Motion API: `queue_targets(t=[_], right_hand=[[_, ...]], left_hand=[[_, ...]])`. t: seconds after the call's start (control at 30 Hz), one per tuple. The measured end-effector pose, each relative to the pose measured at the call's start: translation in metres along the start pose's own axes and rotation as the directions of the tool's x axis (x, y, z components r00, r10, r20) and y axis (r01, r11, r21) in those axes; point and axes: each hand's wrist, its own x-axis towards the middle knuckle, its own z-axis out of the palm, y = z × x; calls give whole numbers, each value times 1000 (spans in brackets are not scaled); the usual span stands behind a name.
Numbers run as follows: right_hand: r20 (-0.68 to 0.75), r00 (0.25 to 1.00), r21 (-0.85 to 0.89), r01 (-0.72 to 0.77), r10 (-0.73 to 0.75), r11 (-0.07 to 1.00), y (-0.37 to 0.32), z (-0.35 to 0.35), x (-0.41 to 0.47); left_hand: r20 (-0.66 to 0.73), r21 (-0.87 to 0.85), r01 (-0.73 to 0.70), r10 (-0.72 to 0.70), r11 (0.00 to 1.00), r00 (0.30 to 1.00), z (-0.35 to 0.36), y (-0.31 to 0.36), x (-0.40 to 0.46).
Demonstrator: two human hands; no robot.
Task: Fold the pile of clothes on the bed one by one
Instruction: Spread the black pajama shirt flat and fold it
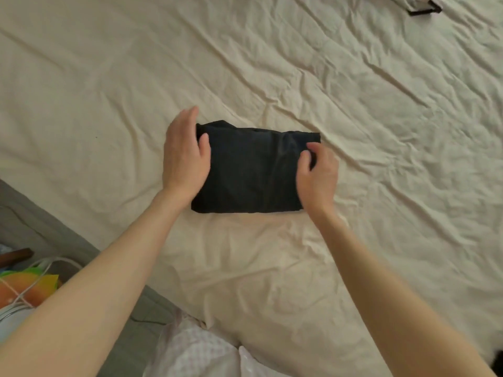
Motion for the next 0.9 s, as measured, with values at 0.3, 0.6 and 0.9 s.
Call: queue_targets(t=[0.3, 0.6, 0.9], right_hand=[[430, 850, -561, 517, -306, 647, 57, 68, 7], [510, 833, -314, 414, -216, 854, 43, 55, 25], [509, 642, 60, -691, 573, 721, 64, -12, 59]], left_hand=[[393, 466, -268, 74, 843, 916, 64, -48, -27], [373, 102, -111, 66, 989, 926, 54, -45, -13], [361, -429, 665, -558, 612, 747, 29, -59, -13]])
